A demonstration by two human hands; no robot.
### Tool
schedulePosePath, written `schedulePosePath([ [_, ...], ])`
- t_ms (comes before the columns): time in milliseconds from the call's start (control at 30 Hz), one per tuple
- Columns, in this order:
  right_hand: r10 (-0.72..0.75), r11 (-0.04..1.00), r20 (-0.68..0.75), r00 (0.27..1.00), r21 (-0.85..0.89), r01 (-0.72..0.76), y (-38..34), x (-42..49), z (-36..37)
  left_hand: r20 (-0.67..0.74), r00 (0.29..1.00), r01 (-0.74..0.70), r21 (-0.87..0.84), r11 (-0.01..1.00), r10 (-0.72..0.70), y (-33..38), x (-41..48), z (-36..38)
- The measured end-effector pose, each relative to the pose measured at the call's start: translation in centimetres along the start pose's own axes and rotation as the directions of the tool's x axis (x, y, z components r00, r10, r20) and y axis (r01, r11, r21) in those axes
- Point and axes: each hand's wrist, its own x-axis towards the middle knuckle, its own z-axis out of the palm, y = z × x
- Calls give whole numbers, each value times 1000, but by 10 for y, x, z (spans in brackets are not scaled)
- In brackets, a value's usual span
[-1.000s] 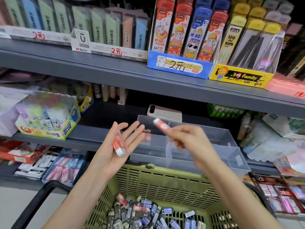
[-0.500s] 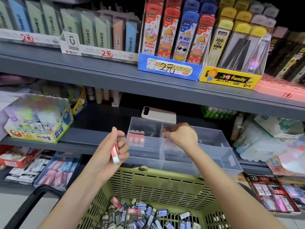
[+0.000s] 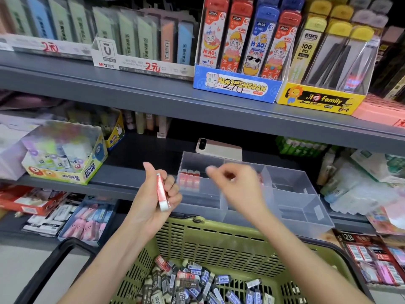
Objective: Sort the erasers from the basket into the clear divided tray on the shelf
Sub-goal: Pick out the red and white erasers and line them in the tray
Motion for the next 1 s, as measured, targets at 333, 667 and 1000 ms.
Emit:
schedulePosePath([
  [333,-259,960,172,950,-65,273,-44,-44,46,-20,998,-52,61,997,53,1,-4,2],
  [667,19,960,-67,998,281,1,-8,6,4,5,1000,19,-77,997,-19,10,-5,-3],
  [1000,140,708,495,858,-656,263,15,84,11,35,999,-3,31,1000,2,17,-4,-9],
])
